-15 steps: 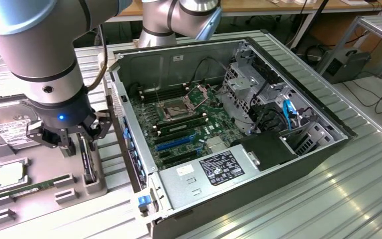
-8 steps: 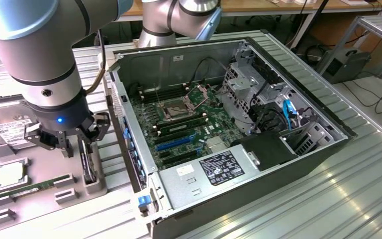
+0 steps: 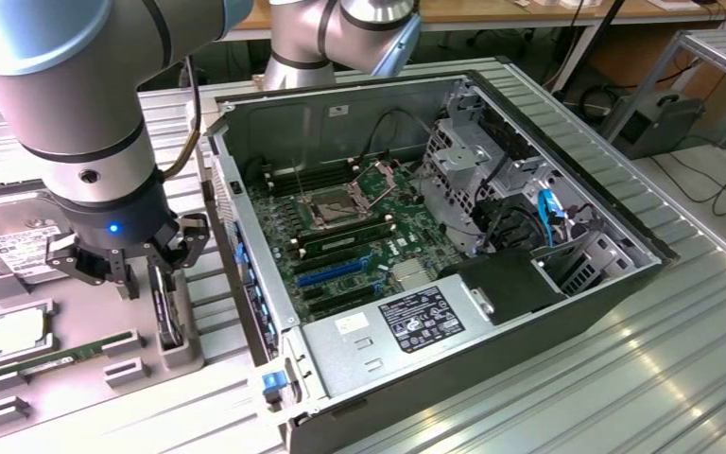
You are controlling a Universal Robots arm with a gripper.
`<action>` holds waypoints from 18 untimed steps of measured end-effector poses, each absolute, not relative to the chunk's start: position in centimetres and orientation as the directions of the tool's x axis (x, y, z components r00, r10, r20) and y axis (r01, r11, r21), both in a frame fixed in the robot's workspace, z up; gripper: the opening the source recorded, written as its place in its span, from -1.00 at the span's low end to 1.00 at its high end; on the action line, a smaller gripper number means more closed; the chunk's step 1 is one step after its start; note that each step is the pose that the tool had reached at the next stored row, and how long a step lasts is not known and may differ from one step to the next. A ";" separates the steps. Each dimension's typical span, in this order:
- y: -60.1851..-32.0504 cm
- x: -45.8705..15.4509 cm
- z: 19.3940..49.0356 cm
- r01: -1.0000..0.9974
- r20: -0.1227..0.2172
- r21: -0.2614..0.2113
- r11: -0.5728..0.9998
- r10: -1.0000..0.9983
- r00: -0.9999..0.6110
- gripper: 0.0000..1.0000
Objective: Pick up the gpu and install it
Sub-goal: 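Pick up the gpu and move the gpu toward the slot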
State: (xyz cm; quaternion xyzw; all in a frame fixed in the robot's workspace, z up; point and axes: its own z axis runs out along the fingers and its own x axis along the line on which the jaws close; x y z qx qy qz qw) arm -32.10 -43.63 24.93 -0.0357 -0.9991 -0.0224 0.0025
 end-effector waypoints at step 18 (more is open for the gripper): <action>-43.6 -32.1 24.9 0.072 0.009 0.044 0.996 0.071 -0.997 -0.47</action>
